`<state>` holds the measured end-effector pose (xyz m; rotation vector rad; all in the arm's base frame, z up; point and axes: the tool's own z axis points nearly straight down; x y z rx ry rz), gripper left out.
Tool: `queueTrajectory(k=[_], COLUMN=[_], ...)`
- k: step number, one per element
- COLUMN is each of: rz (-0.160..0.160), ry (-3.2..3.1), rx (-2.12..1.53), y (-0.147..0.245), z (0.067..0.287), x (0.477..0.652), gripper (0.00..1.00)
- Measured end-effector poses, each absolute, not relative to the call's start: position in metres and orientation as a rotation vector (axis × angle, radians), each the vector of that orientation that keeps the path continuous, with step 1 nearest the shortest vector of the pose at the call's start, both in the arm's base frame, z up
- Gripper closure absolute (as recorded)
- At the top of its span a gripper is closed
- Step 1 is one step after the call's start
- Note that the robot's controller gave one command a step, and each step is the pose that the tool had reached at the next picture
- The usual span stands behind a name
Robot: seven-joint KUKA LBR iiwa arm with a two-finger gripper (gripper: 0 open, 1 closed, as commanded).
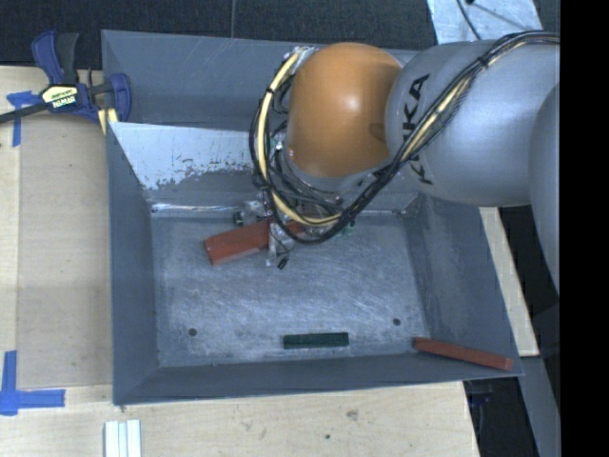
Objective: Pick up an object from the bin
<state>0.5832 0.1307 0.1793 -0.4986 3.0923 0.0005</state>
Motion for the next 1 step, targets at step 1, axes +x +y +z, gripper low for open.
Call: queueTrajectory(k=[1], rz=[0.001], ry=[3.094], rx=[-0.46], y=[0.1502], z=[0.3479], x=[0.6074], gripper=[1.0])
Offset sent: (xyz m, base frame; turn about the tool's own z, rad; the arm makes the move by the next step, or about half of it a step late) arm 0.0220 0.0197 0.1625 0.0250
